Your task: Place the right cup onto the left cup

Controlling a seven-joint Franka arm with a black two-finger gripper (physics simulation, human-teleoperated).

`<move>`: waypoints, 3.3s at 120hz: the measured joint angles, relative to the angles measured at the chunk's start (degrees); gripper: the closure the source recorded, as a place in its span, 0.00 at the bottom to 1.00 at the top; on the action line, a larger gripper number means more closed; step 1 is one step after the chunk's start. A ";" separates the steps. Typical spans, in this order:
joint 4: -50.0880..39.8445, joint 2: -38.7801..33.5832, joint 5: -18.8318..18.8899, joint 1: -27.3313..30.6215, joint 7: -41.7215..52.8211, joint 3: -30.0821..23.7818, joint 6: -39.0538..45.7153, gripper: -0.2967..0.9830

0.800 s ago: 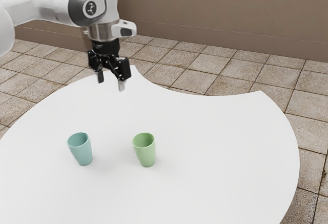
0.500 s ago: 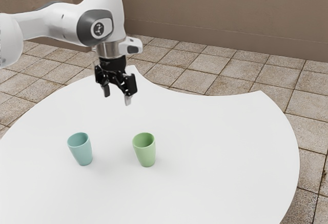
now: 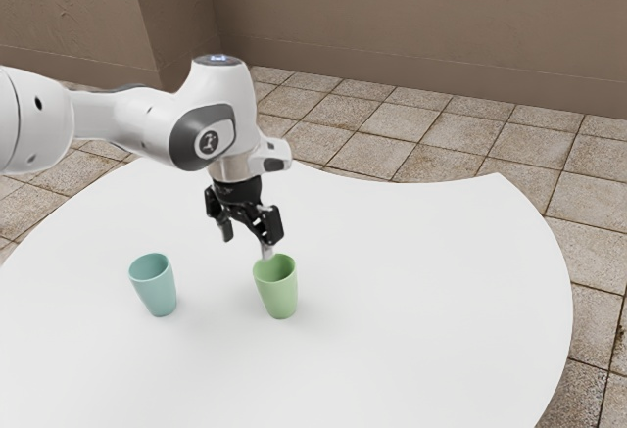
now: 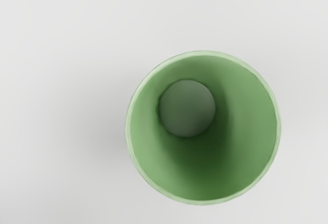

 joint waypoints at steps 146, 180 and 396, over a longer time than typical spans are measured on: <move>-2.52 7.51 -2.26 1.34 -1.89 -0.20 12.62 0.70; -2.26 8.02 -2.92 1.08 -2.06 -0.18 13.09 0.82; 6.44 -1.62 0.36 3.42 10.92 24.56 -4.12 0.85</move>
